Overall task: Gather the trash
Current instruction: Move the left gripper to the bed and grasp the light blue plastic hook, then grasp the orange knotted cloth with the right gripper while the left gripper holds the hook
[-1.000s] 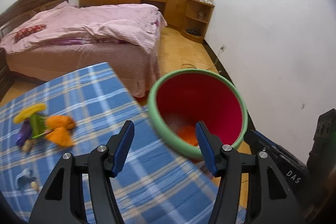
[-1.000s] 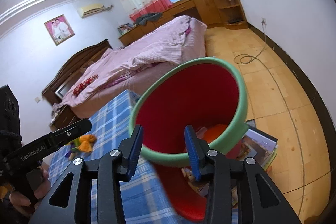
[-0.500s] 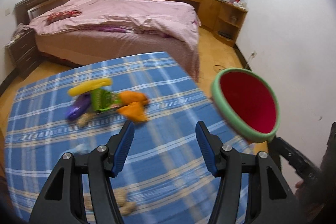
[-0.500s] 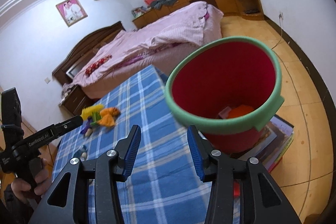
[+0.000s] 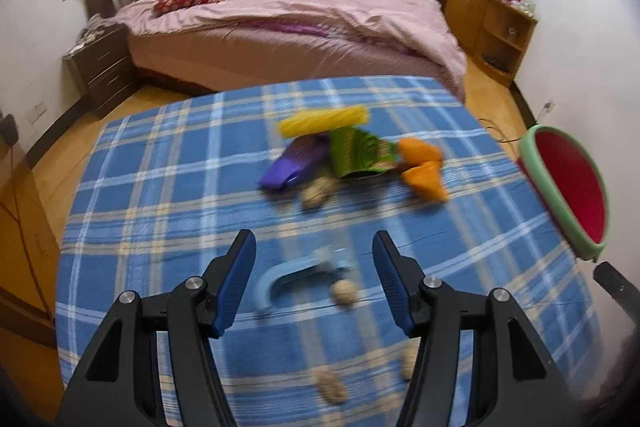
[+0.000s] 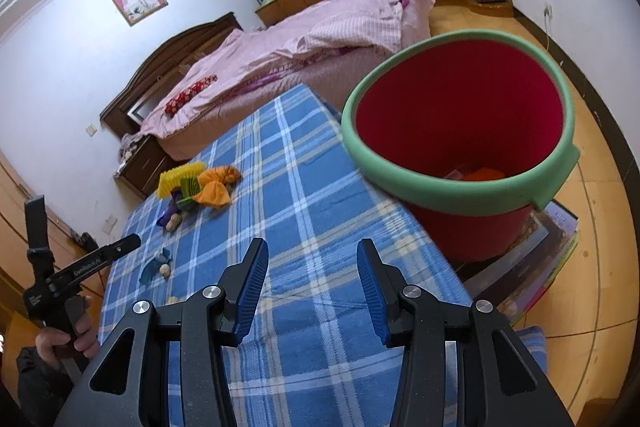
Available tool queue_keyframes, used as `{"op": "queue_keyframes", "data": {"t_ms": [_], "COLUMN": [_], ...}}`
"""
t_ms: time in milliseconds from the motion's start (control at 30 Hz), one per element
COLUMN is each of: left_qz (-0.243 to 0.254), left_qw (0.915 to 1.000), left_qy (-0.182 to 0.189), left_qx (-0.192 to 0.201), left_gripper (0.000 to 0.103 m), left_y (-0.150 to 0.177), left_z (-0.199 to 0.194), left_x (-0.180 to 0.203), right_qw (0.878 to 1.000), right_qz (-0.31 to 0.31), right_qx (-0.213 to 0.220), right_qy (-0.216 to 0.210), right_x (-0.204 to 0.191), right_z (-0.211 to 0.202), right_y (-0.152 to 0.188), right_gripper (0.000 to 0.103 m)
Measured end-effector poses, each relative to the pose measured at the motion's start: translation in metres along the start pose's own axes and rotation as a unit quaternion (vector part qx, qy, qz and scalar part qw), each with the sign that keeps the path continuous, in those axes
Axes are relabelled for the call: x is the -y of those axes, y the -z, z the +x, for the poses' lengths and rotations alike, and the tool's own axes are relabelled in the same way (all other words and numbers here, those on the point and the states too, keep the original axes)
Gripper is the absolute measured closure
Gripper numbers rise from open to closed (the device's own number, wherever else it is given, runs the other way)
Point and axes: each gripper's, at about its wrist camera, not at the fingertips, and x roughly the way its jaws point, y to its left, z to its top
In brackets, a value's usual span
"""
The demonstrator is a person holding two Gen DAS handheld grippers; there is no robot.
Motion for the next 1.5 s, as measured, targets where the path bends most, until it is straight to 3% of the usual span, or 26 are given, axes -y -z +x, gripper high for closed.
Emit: {"op": "queue_keyframes", "data": {"t_ms": [300,400,467,633,800,967,1233,1500], "left_qz": [0.015,0.026,0.025,0.009,-0.012,-0.072,-0.150,-0.193], "left_qw": [0.9988,0.9982,0.9976,0.9980,0.9981,0.9968,0.9885,0.9804], "left_qy": [-0.027,-0.028,-0.030,-0.007,0.002,0.010,-0.010,0.006], "left_qx": [-0.038,-0.047,-0.057,-0.063,-0.061,-0.032,0.017,0.037], "left_gripper": [0.045,0.054,0.067,0.088,0.088,0.088,0.088,0.088], "left_y": [0.014,0.017,0.019,0.020,0.021,0.015,0.001,0.009], "left_z": [0.027,0.035,0.040,0.040,0.033,0.017,0.009,0.024], "left_x": [-0.009,-0.006,-0.006,-0.010,-0.017,-0.039,-0.077,-0.099], "right_qw": [1.000,1.000,1.000,1.000,0.999,0.998,0.993,0.990], "right_qz": [-0.001,-0.002,-0.003,-0.006,-0.022,-0.051,-0.101,-0.115], "right_qx": [-0.014,-0.017,-0.019,-0.022,-0.028,-0.037,-0.058,-0.079], "right_qy": [0.001,0.000,0.000,0.000,-0.005,-0.014,-0.023,-0.008], "right_x": [-0.001,-0.001,-0.002,-0.006,-0.019,-0.043,-0.092,-0.124], "right_z": [0.008,0.010,0.011,0.014,0.018,0.029,0.070,0.126], "right_y": [0.004,0.005,0.005,0.003,-0.001,-0.009,-0.023,-0.032], "right_gripper": [0.056,0.056,0.056,0.056,0.056,0.056,0.056,0.056]}}
